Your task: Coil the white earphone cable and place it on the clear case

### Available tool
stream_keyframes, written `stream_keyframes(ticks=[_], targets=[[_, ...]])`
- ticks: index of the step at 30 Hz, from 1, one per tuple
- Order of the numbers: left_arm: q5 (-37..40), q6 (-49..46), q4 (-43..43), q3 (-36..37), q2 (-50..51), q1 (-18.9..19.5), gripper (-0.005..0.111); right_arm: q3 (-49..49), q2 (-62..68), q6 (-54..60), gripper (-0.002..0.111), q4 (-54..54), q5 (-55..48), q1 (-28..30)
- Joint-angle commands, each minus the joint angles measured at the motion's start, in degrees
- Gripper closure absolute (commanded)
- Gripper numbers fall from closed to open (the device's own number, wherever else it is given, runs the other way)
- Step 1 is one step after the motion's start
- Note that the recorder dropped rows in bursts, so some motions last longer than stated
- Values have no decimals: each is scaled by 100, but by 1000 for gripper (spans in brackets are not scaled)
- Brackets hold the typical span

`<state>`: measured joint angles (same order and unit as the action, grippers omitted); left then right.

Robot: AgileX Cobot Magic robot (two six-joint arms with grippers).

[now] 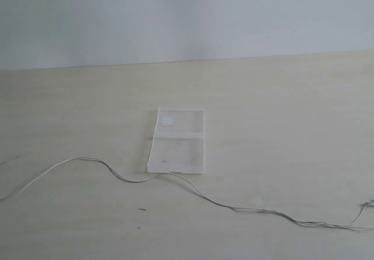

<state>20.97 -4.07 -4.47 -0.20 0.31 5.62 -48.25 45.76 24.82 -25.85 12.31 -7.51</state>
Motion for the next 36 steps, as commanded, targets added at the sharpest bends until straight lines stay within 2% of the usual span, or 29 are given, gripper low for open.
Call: stream_keyframes(ticks=[1,6,8,11,14,18,21,25,31,36], targets=[[-64,-9,-70,20,-31,9,107,-74,530,41,108,-13,-85,21],[-64,-9,-70,20,-31,9,107,-86,1804,-511,108,-13,-756,21],[-64,-9,-70,20,-31,9,107,-297,2492,-919,108,-13,-1360,21],[-64,-9,-70,20,-31,9,107,-1215,3730,-1013,108,-13,-3468,17],[-64,-9,-70,20,-31,9,107,-2574,4941,104,108,-23,-5837,-229],[-64,-9,-70,20,-31,9,107,-4040,6015,1364,108,64,-8207,-846],[-64,-6,-59,20,-31,9,107,-4583,6421,1222,108,829,-8228,-1466],[-64,-6,-59,20,-31,9,107,-4636,6644,915,108,1759,-8228,-2321],[-64,-6,-59,20,-31,9,107,-4591,6915,652,108,1939,-8228,-3159],[-64,-6,-59,20,-31,9,107,-4124,7038,652,108,2585,-8228,-3613]])
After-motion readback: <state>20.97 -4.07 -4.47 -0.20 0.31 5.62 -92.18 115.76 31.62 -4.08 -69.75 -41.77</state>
